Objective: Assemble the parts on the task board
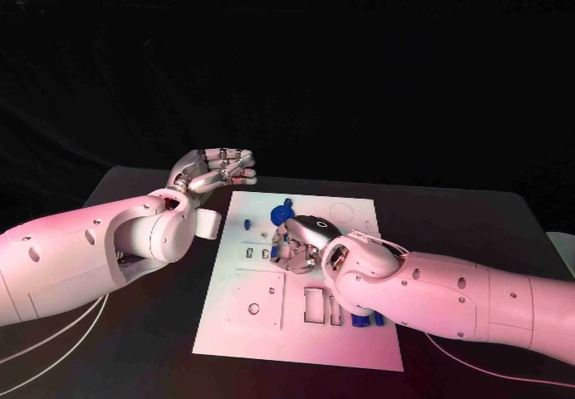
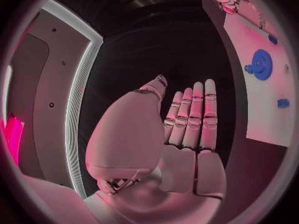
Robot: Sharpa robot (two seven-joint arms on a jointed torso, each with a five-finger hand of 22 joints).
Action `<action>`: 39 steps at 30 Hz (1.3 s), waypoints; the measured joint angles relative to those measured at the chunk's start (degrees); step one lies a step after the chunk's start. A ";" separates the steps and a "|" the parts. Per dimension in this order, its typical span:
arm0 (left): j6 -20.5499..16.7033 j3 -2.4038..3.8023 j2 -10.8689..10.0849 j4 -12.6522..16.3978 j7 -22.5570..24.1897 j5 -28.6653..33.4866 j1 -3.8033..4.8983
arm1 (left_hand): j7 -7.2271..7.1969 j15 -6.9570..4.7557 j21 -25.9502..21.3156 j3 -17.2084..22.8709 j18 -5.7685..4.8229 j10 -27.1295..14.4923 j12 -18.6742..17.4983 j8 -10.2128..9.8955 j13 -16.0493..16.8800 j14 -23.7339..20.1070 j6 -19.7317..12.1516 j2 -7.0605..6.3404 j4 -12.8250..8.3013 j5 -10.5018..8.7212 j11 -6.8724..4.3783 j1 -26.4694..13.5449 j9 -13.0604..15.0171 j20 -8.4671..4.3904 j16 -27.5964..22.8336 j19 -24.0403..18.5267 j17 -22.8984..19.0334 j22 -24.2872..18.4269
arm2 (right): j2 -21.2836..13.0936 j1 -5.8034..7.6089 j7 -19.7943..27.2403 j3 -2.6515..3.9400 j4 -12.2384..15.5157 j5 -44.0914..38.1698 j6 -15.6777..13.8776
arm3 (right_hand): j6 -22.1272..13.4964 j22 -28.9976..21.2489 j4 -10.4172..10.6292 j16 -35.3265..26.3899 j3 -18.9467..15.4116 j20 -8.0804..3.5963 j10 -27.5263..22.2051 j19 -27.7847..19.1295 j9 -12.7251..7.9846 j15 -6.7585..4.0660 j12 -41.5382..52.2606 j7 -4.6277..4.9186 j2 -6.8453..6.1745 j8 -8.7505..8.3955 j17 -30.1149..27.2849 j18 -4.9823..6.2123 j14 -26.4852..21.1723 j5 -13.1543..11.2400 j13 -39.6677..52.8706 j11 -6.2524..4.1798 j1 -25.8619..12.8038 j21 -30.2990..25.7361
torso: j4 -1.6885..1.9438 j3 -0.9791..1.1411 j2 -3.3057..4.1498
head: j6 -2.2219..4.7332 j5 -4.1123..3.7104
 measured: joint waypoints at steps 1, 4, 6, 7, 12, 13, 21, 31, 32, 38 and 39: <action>0.00 0.00 0.00 0.00 0.00 0.00 0.00 | 0.00 0.00 0.00 0.00 0.00 0.00 0.00 0.00 0.00 0.00 0.00 0.00 0.00 0.00 0.00 0.00 0.00 0.00 0.00 0.00 0.00 0.00 | 0.00 -0.01 -0.01 0.00 -0.01 0.00 0.02 | -0.19 0.00 0.08 0.00 -0.08 0.00 -0.20 0.00 -0.07 0.00 -0.12 0.06 0.00 -0.22 0.02 0.00 0.00 0.00 0.00 0.20 0.00 -0.05 | 0.00 0.00 0.00 | -0.01 0.00; 0.00 0.00 0.00 -0.02 -0.02 0.00 0.00 | 0.00 0.00 0.00 0.00 0.00 0.00 0.00 0.00 0.00 0.00 0.00 0.00 0.00 0.00 0.00 0.00 0.00 0.00 0.00 0.00 0.00 0.00 | 0.04 -0.01 -0.02 0.00 -0.01 0.00 0.03 | -1.10 0.00 0.14 0.00 -0.14 0.15 -0.53 0.15 -0.39 0.43 -0.56 0.45 -0.23 -0.79 0.05 0.00 0.00 0.00 0.00 0.53 -0.23 -0.18 | -0.01 0.01 0.00 | 0.00 0.00; 0.00 0.00 0.00 -0.03 -0.03 0.00 0.00 | 0.00 0.00 0.00 0.00 0.00 0.00 0.00 0.00 0.00 0.00 0.00 0.00 0.00 0.00 0.00 0.00 0.00 0.00 0.00 0.00 0.00 0.00 | 0.05 -0.01 -0.02 0.00 -0.02 0.00 0.03 | -1.77 -0.01 0.13 0.00 -0.47 0.44 -0.81 -0.01 -0.69 0.71 -0.87 0.82 -0.64 -1.27 0.04 0.00 -0.08 0.30 0.00 0.81 -0.64 -0.28 | -0.01 0.02 0.00 | 0.00 0.00; 0.01 0.00 0.00 -0.03 -0.03 0.00 0.00 | 0.00 0.00 0.00 0.00 0.00 0.00 0.00 0.00 0.00 0.00 0.00 0.00 0.00 0.00 0.00 0.00 0.00 0.00 0.00 0.00 0.02 0.00 | 0.05 -0.01 -0.02 0.00 -0.01 0.00 0.02 | -2.26 -0.01 0.16 0.00 -0.80 0.44 -1.01 -0.01 -0.88 0.85 -1.17 0.91 -0.87 -1.66 0.04 0.00 0.00 0.54 0.00 1.01 -0.81 -0.28 | -0.01 0.02 0.00 | 0.01 0.00; 0.01 0.00 -0.02 -0.07 -0.09 0.00 0.00 | 0.00 0.00 0.00 0.00 0.00 0.00 -0.21 0.00 0.00 0.00 0.00 0.00 0.00 0.00 0.00 0.00 0.00 0.00 0.00 0.00 0.05 0.00 | 0.02 -0.03 -0.02 0.00 0.12 0.00 -0.07 | -3.74 -0.01 0.80 0.00 -2.55 1.05 -1.93 0.20 -1.52 1.25 -2.12 1.56 -2.20 -2.76 0.04 0.01 0.00 -1.17 -0.01 1.32 -1.27 -0.68 | -0.01 0.03 0.00 | 0.03 0.00; 0.01 0.00 -0.03 -0.08 -0.11 0.00 0.00 | 0.00 0.00 0.00 0.00 0.00 0.00 -0.21 0.00 -0.04 0.00 0.00 0.00 0.00 0.00 0.00 0.00 0.00 0.00 0.00 0.00 0.05 0.00 | 0.02 -0.03 -0.02 -0.01 0.14 -0.01 -0.10 | -3.86 -0.01 0.93 0.00 -2.87 1.06 -2.05 0.20 -1.59 1.25 -2.23 1.48 -2.20 -2.76 0.04 0.01 0.00 -1.48 -0.01 1.44 -1.27 -0.72 | -0.01 0.03 0.00 | 0.03 0.00; 0.03 0.00 -0.04 -0.14 -0.27 0.00 0.00 | 0.00 0.00 0.00 0.00 0.00 0.00 -0.21 0.00 -0.06 0.00 0.00 0.00 0.00 0.00 0.00 0.00 0.00 0.00 0.00 0.00 0.05 0.00 | -0.20 -0.04 0.01 -0.03 0.67 -0.18 -0.79 | -4.53 -0.02 1.96 -0.22 -6.42 1.46 -2.98 0.21 -2.07 1.66 -2.64 1.74 -2.20 -3.48 0.04 0.00 0.00 -1.84 -0.01 1.92 -1.27 -0.72 | -0.02 0.07 0.01 | 0.05 -0.04; 0.34 -0.03 -0.29 -0.55 -2.38 -1.94 0.00 | 0.01 -1.09 2.42 -0.50 0.00 3.05 0.75 0.57 0.42 2.96 1.09 -0.28 0.50 -0.18 -0.73 -1.58 0.11 -0.65 2.27 1.28 1.75 0.92 | -5.40 0.29 1.94 0.35 5.63 0.39 -5.38 | -5.45 -0.02 4.96 -0.44 -14.13 1.67 -3.37 0.00 -2.81 1.77 -3.01 2.02 -0.21 -4.20 0.03 0.01 -0.12 -1.60 -0.02 1.93 2.42 -0.93 | -0.09 0.13 -0.10 | -0.01 0.16; 0.49 -0.03 -0.34 -0.67 -3.16 -2.59 0.00 | -0.20 -1.58 3.31 -0.59 -0.02 4.46 1.32 0.88 0.70 4.52 1.73 -0.04 0.92 -0.18 -1.15 -2.52 0.27 -1.09 3.51 2.24 2.49 1.37 | -6.30 0.64 2.88 0.43 6.13 1.07 -5.83 | -5.66 -0.02 4.92 -0.49 -14.09 1.66 -3.40 0.00 -2.89 1.88 -3.04 2.06 0.23 -4.31 0.03 0.01 0.00 -1.09 -0.02 1.93 3.47 -1.51 | -0.12 0.14 -0.13 | 0.01 0.23; 3.93 -0.05 -0.30 -1.93 -11.80 -10.67 0.01 | -1.71 -4.78 13.56 -1.14 -0.01 10.49 5.53 2.82 3.45 13.31 4.12 2.52 1.44 -0.17 -3.61 -12.58 1.34 -4.64 19.00 8.15 11.88 6.96 | -12.69 4.50 11.05 0.91 8.04 11.17 -6.29 | -3.64 -0.03 4.40 -0.90 -12.60 1.66 -4.50 0.00 -2.58 1.96 -3.89 1.70 1.95 -2.97 0.03 0.00 0.08 0.22 -0.46 1.84 5.30 -4.16 | -0.46 0.16 -0.48 | 0.31 1.16; 4.73 -0.05 -0.21 -2.10 -13.31 -12.22 0.01 | -2.03 -5.24 15.63 -1.36 -0.01 10.99 6.89 3.18 4.38 14.36 3.91 2.53 1.35 -0.18 -4.00 -13.63 1.56 -5.22 22.35 8.82 13.94 8.15 | -13.55 4.86 12.17 0.93 8.34 12.94 -6.23 | -3.54 -0.02 4.48 -0.90 -12.52 1.66 -4.50 0.00 -2.55 1.96 -3.89 1.60 1.95 -2.97 0.03 0.01 0.08 0.22 -0.46 1.84 5.30 -4.16 | -0.54 0.18 -0.55 | 0.35 1.29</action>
